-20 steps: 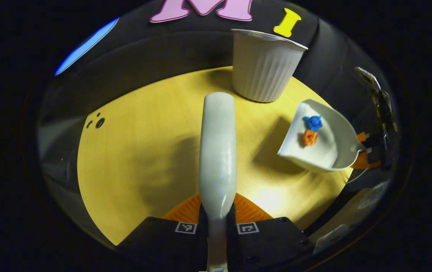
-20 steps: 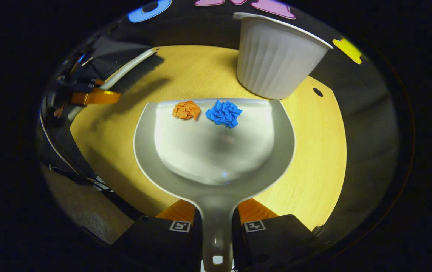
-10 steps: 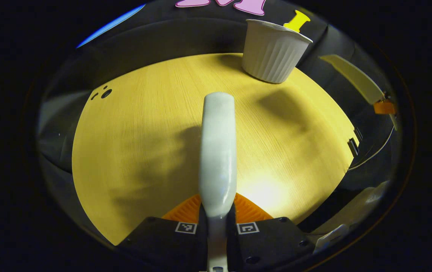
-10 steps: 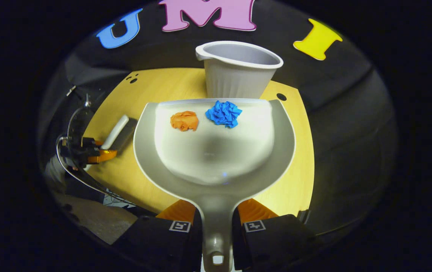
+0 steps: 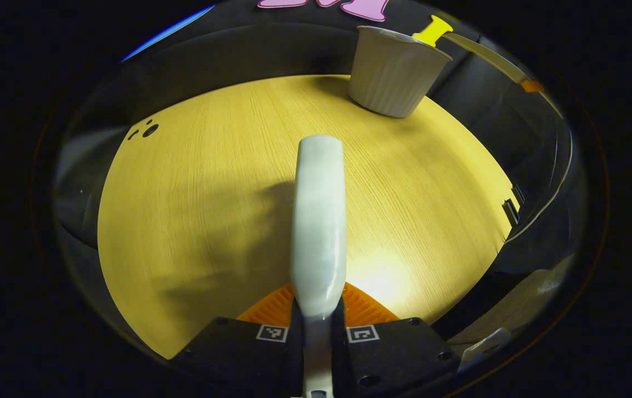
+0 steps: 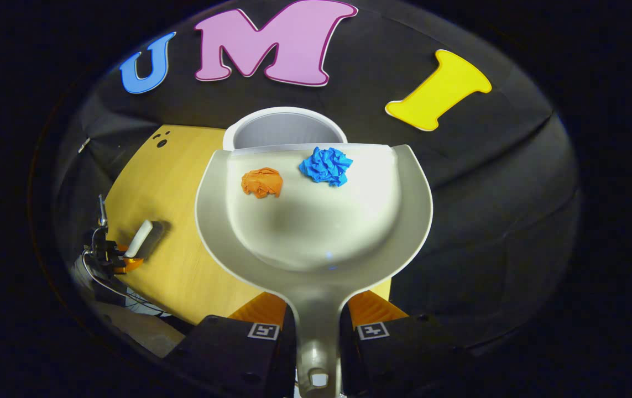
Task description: Pick up the small broom and dustpan from the desktop, sweep the trash into the dustpan with the broom, and then empty the trash into the garbage bin.
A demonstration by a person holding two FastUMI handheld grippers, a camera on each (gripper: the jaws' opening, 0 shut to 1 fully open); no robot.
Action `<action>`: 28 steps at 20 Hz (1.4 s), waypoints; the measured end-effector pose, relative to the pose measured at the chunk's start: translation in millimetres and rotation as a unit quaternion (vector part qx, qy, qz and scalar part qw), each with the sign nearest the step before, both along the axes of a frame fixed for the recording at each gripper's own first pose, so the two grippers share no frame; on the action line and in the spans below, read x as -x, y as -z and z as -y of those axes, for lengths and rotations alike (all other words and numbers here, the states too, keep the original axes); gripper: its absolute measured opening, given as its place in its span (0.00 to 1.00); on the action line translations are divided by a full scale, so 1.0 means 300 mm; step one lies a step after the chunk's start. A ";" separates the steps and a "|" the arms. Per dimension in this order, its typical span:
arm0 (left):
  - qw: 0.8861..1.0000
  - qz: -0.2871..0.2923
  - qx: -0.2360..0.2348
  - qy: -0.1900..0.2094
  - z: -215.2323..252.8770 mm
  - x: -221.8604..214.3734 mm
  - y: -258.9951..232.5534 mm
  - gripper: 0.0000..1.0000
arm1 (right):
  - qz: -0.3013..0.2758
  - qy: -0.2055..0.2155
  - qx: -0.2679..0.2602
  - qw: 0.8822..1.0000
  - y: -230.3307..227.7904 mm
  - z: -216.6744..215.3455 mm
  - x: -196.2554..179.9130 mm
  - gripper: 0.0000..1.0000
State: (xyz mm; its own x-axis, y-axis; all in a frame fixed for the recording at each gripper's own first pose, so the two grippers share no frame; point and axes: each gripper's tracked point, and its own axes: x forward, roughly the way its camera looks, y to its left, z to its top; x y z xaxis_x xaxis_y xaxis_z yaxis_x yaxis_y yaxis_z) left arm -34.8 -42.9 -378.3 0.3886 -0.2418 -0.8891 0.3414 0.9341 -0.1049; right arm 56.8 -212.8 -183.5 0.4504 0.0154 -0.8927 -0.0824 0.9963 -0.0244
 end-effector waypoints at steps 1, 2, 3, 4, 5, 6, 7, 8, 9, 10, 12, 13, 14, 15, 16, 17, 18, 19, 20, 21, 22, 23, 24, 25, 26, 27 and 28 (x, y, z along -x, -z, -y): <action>1.000 -0.002 -0.002 0.001 -0.001 0.006 0.002 0.24 | -0.003 -0.002 0.010 1.000 0.003 0.026 -0.033 0.33; 1.000 -0.003 -0.001 0.000 -0.005 0.011 0.007 0.24 | -0.008 -0.004 0.020 1.000 0.008 0.050 -0.065 0.33; 1.000 -0.002 0.001 -0.001 -0.007 0.014 0.006 0.24 | -0.013 -0.010 0.029 0.999 0.018 0.062 -0.093 0.36; 1.000 -0.003 0.003 -0.003 -0.011 0.021 0.008 0.22 | -0.021 -0.016 0.040 0.999 0.028 0.073 -0.120 0.36; 1.000 -0.003 0.002 -0.004 -0.016 0.025 0.008 0.24 | -0.032 -0.027 0.052 0.998 0.043 0.077 -0.146 0.39; 1.000 -0.003 0.002 -0.005 -0.023 0.029 0.012 0.24 | -0.040 -0.040 0.066 0.996 0.048 0.087 -0.170 0.33; 1.000 -0.002 0.001 -0.007 -0.029 0.032 0.013 0.24 | -0.048 -0.050 0.081 0.994 0.051 0.096 -0.190 0.33; 1.000 -0.002 0.002 -0.008 -0.034 0.032 0.013 0.24 | -0.057 -0.060 0.093 0.992 0.052 0.107 -0.211 0.36; 1.000 0.000 0.003 -0.010 -0.036 0.037 0.014 0.24 | -0.066 -0.066 0.104 0.990 0.056 0.119 -0.226 0.36; 1.000 0.000 0.004 -0.013 -0.040 0.038 0.016 0.24 | -0.077 -0.073 0.114 0.988 0.053 0.127 -0.243 0.33; 1.000 -0.002 0.006 -0.018 -0.048 0.046 0.022 0.24 | -0.099 -0.092 0.131 0.982 0.054 0.131 -0.287 0.33; 1.000 -0.004 0.007 -0.021 -0.051 0.050 0.025 0.24 | -0.111 -0.103 0.141 0.978 0.054 0.136 -0.304 0.36; 1.000 -0.004 0.006 -0.023 -0.052 0.054 0.030 0.24 | -0.123 -0.111 0.149 0.975 0.052 0.143 -0.318 0.36; 1.000 -0.004 0.005 -0.026 -0.057 0.056 0.029 0.24 | -0.132 -0.118 0.156 0.972 0.050 0.146 -0.333 0.36; 1.000 -0.003 0.006 -0.029 -0.057 0.059 0.028 0.24 | -0.142 -0.125 0.163 0.968 0.046 0.146 -0.342 0.36; 0.999 -0.003 0.008 -0.032 -0.057 0.061 0.028 0.24 | -0.151 -0.133 0.169 0.965 0.045 0.151 -0.353 0.36; 0.999 -0.004 0.009 -0.033 -0.053 0.064 0.030 0.24 | -0.161 -0.141 0.175 0.961 0.046 0.153 -0.362 0.36; 0.999 -0.005 0.010 -0.035 -0.050 0.067 0.030 0.24 | -0.172 -0.151 0.180 0.957 0.046 0.153 -0.364 0.36; 0.999 -0.005 0.009 -0.036 -0.049 0.068 0.033 0.24 | -0.180 -0.159 0.184 0.953 0.040 0.148 -0.375 0.36; 0.999 -0.005 0.009 -0.038 -0.049 0.068 0.035 0.24 | -0.185 -0.167 0.188 0.950 0.037 0.145 -0.391 0.36; 0.999 -0.005 0.009 -0.040 -0.051 0.068 0.034 0.24 | -0.190 -0.175 0.194 0.946 0.031 0.139 -0.404 0.36; 0.999 -0.005 0.009 -0.042 -0.050 0.069 0.032 0.24 | -0.196 -0.185 0.202 0.942 0.034 0.143 -0.414 0.36; 0.999 -0.005 0.009 -0.044 -0.052 0.069 0.034 0.24 | -0.198 -0.191 0.207 0.939 0.032 0.138 -0.421 0.36; 0.999 -0.004 0.009 -0.048 -0.055 0.069 0.035 0.24 | -0.197 -0.196 0.205 0.939 0.037 0.120 -0.435 0.34; 0.999 -0.005 0.010 -0.051 -0.054 0.070 0.036 0.24 | -0.195 -0.199 0.203 0.939 0.039 0.107 -0.442 0.36; 0.998 -0.005 0.011 -0.054 -0.054 0.072 0.035 0.24 | -0.195 -0.201 0.204 0.938 0.038 0.106 -0.439 0.36; 0.998 -0.006 0.012 -0.055 -0.056 0.073 0.037 0.24 | -0.196 -0.203 0.205 0.937 0.038 0.109 -0.439 0.36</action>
State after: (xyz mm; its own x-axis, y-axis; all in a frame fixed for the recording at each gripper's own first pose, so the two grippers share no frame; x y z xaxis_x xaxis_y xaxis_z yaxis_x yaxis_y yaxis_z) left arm -56.7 -26.2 -389.3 0.4039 -0.2191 -0.8882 0.2361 0.9630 -0.1302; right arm 188.5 -245.5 -194.8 0.1188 -0.2662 -0.9566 -0.5361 0.7937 -0.2874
